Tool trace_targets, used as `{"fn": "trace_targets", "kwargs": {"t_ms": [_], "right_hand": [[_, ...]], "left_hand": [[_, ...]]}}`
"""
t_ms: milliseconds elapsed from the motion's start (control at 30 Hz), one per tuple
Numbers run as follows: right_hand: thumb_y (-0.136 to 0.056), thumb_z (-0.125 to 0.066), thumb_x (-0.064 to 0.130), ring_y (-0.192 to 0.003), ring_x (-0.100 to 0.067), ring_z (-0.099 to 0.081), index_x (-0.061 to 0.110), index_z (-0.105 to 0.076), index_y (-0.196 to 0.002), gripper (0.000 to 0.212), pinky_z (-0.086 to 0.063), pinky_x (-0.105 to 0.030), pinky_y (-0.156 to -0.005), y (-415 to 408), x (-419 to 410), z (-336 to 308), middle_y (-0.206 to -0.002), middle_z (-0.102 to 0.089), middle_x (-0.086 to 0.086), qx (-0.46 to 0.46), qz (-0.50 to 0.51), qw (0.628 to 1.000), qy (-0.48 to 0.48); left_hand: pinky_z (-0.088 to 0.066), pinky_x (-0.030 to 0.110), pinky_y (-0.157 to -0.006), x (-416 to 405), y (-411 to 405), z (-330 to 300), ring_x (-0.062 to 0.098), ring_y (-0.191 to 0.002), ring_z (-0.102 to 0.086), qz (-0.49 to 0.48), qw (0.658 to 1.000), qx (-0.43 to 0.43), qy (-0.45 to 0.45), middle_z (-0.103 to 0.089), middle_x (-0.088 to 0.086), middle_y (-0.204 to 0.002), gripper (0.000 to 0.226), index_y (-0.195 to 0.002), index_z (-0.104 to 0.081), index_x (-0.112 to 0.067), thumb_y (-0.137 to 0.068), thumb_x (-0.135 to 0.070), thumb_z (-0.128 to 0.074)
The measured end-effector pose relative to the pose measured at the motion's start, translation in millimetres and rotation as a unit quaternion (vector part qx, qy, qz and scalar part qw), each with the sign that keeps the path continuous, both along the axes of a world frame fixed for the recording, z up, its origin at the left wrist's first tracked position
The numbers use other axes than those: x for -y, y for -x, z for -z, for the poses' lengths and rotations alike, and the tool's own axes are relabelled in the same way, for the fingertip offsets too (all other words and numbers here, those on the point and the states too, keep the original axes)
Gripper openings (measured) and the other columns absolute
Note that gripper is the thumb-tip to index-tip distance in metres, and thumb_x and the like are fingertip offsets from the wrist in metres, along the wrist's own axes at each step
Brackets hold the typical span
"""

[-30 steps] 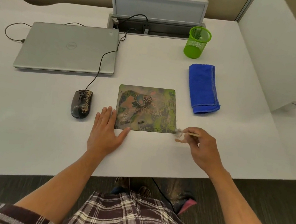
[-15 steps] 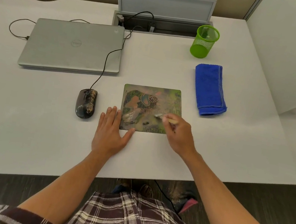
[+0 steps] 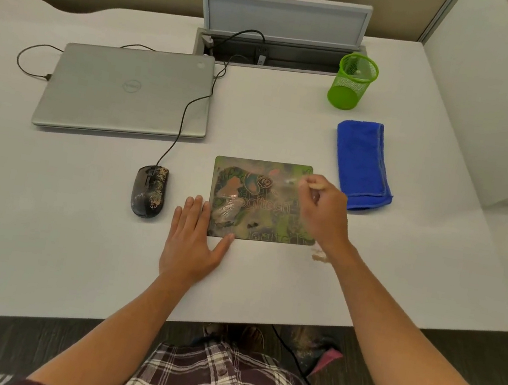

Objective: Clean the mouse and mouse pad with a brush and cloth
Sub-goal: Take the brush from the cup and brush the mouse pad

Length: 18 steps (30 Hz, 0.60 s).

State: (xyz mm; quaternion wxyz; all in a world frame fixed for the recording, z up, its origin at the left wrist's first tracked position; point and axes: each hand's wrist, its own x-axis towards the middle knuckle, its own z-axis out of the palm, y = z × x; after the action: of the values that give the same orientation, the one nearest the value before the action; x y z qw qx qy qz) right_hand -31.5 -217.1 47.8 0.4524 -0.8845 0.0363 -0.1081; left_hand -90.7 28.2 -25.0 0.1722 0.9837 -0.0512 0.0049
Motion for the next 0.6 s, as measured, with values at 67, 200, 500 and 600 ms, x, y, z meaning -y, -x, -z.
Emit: {"fn": "trace_targets", "kwargs": {"t_ms": [67,200,500,600], "right_hand": [[-0.097,-0.054,0.026,-0.051,0.003,-0.048,0.017,-0.068,-0.091,0.017,-0.033,-0.007,-0.048,-18,-2,0,-0.056,-0.05,0.016,-0.016,0.024,0.999,-0.015],[-0.099,-0.052,0.028,-0.048,-0.001,-0.043,0.024,-0.063,-0.089,0.015,-0.033,-0.015,-0.047,-20,-5,7,-0.058,-0.052,0.007,-0.05,0.011,0.999,-0.01],[-0.096,-0.055,0.028,-0.064,-0.007,-0.057,0.025,-0.066,-0.085,0.016,-0.04,-0.017,-0.052,64,1,15,-0.072,-0.064,0.012,-0.064,-0.05,0.997,0.005],[-0.093,-0.057,0.026,-0.06,-0.003,-0.053,0.025,-0.066,-0.08,0.016,-0.032,-0.009,-0.052,71,6,13,-0.072,-0.063,0.013,-0.052,-0.049,0.997,0.001]], "left_hand": [[-0.007,0.043,-0.121,0,0,-1,0.022,-0.149,-0.007,-0.001,1.0,-0.001,0.0,-0.02,0.012,-0.159,0.087,-0.151,-0.025,-0.007,-0.09,-0.068,-0.033],[-0.007,0.043,-0.121,-1,0,-1,0.022,-0.149,-0.005,0.001,1.0,-0.005,-0.005,-0.02,0.012,-0.16,0.087,-0.151,-0.024,-0.007,-0.09,-0.068,-0.034],[-0.004,0.042,-0.122,0,-1,-1,0.02,-0.149,-0.002,0.0,1.0,-0.007,-0.003,-0.018,0.012,-0.16,0.087,-0.152,-0.023,-0.006,-0.09,-0.068,-0.033],[-0.004,0.042,-0.122,0,-1,-1,0.021,-0.149,-0.002,-0.001,1.0,-0.009,-0.003,-0.019,0.012,-0.16,0.088,-0.152,-0.023,-0.006,-0.09,-0.068,-0.033]]}}
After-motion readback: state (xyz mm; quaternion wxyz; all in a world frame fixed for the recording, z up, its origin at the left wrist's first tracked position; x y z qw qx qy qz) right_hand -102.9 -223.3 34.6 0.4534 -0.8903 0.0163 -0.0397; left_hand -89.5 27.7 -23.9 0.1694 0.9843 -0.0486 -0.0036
